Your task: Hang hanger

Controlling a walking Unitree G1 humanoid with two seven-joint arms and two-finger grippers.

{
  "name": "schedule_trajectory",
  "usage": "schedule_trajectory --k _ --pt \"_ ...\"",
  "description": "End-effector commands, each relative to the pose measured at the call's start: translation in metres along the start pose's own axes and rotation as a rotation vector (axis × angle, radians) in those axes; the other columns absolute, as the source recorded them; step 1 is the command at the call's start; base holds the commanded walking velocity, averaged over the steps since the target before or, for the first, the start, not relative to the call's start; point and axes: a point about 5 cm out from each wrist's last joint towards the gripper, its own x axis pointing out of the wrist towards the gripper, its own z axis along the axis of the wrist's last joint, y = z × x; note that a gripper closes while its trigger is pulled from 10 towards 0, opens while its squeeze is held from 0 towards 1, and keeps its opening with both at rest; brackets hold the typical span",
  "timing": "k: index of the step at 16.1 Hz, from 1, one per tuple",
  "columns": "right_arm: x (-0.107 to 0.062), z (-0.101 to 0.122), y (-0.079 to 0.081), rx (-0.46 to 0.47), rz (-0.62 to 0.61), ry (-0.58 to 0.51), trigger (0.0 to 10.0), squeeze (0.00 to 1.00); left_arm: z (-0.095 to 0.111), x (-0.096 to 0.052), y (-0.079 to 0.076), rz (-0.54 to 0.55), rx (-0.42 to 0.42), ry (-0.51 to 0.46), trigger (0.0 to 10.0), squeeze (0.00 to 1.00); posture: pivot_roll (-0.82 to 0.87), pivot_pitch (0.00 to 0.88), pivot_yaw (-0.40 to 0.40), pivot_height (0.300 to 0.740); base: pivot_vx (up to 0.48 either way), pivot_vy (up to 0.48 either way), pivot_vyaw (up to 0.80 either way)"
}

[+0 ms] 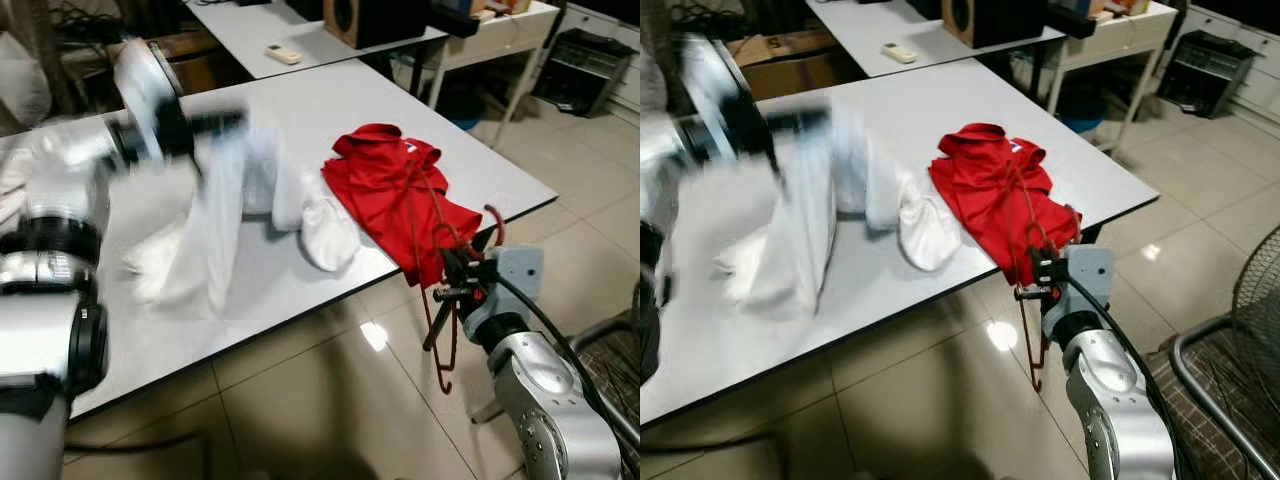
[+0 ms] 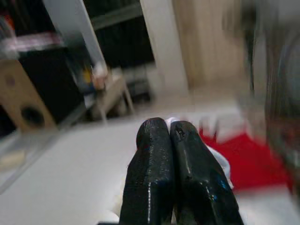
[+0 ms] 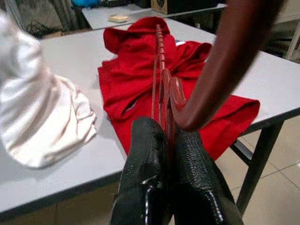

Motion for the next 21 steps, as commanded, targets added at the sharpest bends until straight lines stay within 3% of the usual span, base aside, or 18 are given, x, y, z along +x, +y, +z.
schedule_trajectory --k 1,4,5,6,9,11,15,16,18,21 --pt "-0.002 0.005 -0.002 0.004 -0.016 -0.027 10.0 0.00 0.009 0.000 0.005 0.042 -0.047 -0.067 0.0 0.00 -0.14 0.000 0.073 0.740 0.000 0.000 0.00" --pt "-0.002 0.003 -0.002 0.009 -0.018 -0.025 10.0 0.00 -0.007 -0.010 0.022 0.333 -0.178 -0.016 0.0 0.00 -0.13 0.000 0.070 0.740 0.000 0.000 0.00" --pt "-0.002 0.003 -0.002 0.009 -0.017 -0.024 10.0 0.00 -0.010 -0.011 0.022 0.343 -0.171 0.006 0.0 0.00 -0.13 0.000 0.070 0.740 0.000 0.000 0.00" --pt "-0.001 0.002 0.000 0.010 -0.014 -0.024 10.0 0.00 -0.036 -0.017 0.017 0.401 -0.139 0.175 0.0 0.00 -0.13 0.000 0.073 0.740 0.000 0.000 0.00" --pt "0.001 0.003 0.001 0.010 -0.011 -0.029 10.0 0.00 -0.049 -0.017 0.014 0.455 -0.164 0.234 0.0 0.00 -0.13 0.000 0.077 0.740 0.000 0.000 0.00" --pt "0.001 0.002 0.001 0.011 -0.013 -0.030 10.0 0.00 -0.050 -0.017 0.015 0.481 -0.135 0.270 0.0 0.00 -0.12 0.000 0.084 0.740 0.000 0.000 0.00" --pt "0.001 0.003 0.003 0.027 -0.026 -0.047 10.0 0.00 -0.008 -0.025 0.043 0.770 -0.098 0.052 0.0 0.00 -0.13 0.000 0.098 0.740 0.000 0.000 0.00" --pt "0.001 0.002 0.004 0.028 -0.026 -0.048 10.0 0.00 0.008 -0.030 0.051 0.840 -0.016 0.037 0.0 0.00 -0.13 0.000 0.100 0.740 0.000 0.000 0.00" --pt "0.002 0.001 0.003 0.029 -0.025 -0.048 10.0 0.00 0.024 -0.029 0.055 0.821 0.035 0.023 0.0 0.00 -0.12 0.000 0.100 0.740 0.000 0.000 0.00" --pt "0.004 0.001 0.005 0.032 -0.017 -0.052 10.0 0.00 0.026 -0.028 0.055 0.818 0.060 0.030 0.0 0.00 -0.11 0.000 0.094 0.740 0.000 0.000 0.00"
